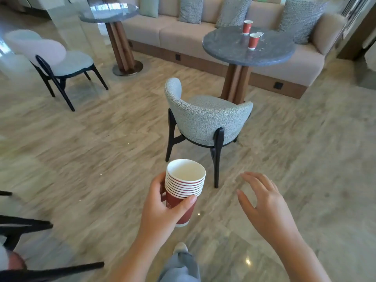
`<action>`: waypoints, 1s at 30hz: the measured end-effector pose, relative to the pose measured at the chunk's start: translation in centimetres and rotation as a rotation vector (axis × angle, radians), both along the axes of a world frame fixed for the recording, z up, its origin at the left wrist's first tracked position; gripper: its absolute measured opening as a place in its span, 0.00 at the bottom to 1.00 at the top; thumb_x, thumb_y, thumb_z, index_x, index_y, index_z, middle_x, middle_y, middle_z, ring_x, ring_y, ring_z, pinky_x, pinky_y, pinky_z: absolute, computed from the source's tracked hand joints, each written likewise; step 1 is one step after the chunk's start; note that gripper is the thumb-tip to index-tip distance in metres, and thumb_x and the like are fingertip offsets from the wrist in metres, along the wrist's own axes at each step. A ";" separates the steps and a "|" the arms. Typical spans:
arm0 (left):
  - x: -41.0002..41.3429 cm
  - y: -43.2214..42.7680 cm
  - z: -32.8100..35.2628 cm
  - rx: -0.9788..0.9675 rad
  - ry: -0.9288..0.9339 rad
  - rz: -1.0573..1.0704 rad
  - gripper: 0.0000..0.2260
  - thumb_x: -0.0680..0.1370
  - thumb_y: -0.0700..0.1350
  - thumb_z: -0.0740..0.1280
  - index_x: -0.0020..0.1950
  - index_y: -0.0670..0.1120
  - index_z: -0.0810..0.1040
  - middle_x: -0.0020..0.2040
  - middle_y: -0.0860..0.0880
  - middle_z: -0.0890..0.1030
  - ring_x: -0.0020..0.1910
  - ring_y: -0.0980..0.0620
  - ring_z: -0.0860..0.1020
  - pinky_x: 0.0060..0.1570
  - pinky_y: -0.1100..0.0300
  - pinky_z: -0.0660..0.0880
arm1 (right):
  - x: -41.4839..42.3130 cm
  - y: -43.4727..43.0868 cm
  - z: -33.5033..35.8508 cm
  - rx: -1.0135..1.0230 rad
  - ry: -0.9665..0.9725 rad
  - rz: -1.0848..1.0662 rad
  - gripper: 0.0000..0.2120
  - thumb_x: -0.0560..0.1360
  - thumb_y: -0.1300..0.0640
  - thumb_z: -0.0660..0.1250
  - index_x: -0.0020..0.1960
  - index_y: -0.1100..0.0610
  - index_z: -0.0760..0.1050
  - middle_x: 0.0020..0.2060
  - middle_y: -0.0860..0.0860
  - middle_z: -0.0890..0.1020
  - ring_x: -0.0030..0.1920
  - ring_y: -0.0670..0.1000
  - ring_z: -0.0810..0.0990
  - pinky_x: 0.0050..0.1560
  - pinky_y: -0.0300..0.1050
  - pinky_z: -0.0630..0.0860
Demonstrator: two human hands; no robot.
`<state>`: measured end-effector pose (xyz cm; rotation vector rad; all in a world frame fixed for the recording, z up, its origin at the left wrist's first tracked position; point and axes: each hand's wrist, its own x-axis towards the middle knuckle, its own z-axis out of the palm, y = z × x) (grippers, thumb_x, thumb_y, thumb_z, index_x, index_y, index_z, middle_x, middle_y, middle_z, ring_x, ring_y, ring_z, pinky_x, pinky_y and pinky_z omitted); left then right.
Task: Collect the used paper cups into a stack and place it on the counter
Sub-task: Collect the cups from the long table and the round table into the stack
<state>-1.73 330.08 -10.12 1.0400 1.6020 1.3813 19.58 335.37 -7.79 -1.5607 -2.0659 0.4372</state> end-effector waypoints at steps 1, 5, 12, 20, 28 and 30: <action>-0.6 1.9 0.1 0.004 -0.005 -0.023 0.31 0.55 0.59 0.77 0.56 0.58 0.72 0.52 0.61 0.80 0.52 0.60 0.79 0.45 0.67 0.75 | -0.6 1.5 0.4 0.011 -0.003 -0.012 0.16 0.69 0.61 0.71 0.56 0.62 0.76 0.54 0.56 0.79 0.55 0.59 0.77 0.55 0.47 0.71; -1.9 9.5 0.5 0.028 -0.022 -0.123 0.31 0.56 0.58 0.77 0.57 0.57 0.73 0.53 0.59 0.81 0.51 0.60 0.80 0.45 0.68 0.75 | -2.5 7.1 1.9 0.055 0.010 -0.082 0.17 0.70 0.61 0.71 0.57 0.62 0.76 0.55 0.57 0.79 0.56 0.60 0.77 0.56 0.53 0.73; 0.6 20.1 0.1 0.023 -0.036 -0.307 0.30 0.56 0.57 0.77 0.56 0.59 0.73 0.51 0.62 0.81 0.50 0.61 0.80 0.42 0.69 0.76 | -0.3 12.5 1.3 -0.018 -0.011 -0.277 0.17 0.70 0.59 0.70 0.58 0.61 0.76 0.56 0.55 0.78 0.57 0.58 0.76 0.57 0.52 0.73; 9.6 30.5 -1.0 -0.006 -0.018 -0.473 0.34 0.56 0.57 0.76 0.59 0.53 0.72 0.51 0.64 0.80 0.50 0.62 0.80 0.46 0.69 0.75 | 8.4 20.3 -0.3 -0.057 -0.019 -0.447 0.17 0.71 0.58 0.70 0.58 0.59 0.76 0.56 0.54 0.78 0.58 0.57 0.75 0.57 0.53 0.73; 23.6 42.6 1.6 0.040 0.064 -0.562 0.30 0.55 0.61 0.74 0.55 0.58 0.72 0.52 0.60 0.79 0.51 0.63 0.78 0.49 0.65 0.75 | 21.9 31.2 0.9 0.014 -0.012 -0.486 0.17 0.70 0.60 0.70 0.58 0.61 0.75 0.55 0.56 0.79 0.57 0.59 0.76 0.56 0.55 0.74; 26.8 45.5 2.6 0.070 0.079 -0.589 0.31 0.56 0.61 0.74 0.57 0.58 0.71 0.53 0.60 0.78 0.52 0.65 0.77 0.48 0.69 0.73 | 25.2 33.6 1.5 0.010 -0.021 -0.508 0.17 0.71 0.59 0.69 0.59 0.61 0.75 0.56 0.56 0.78 0.58 0.59 0.75 0.57 0.55 0.74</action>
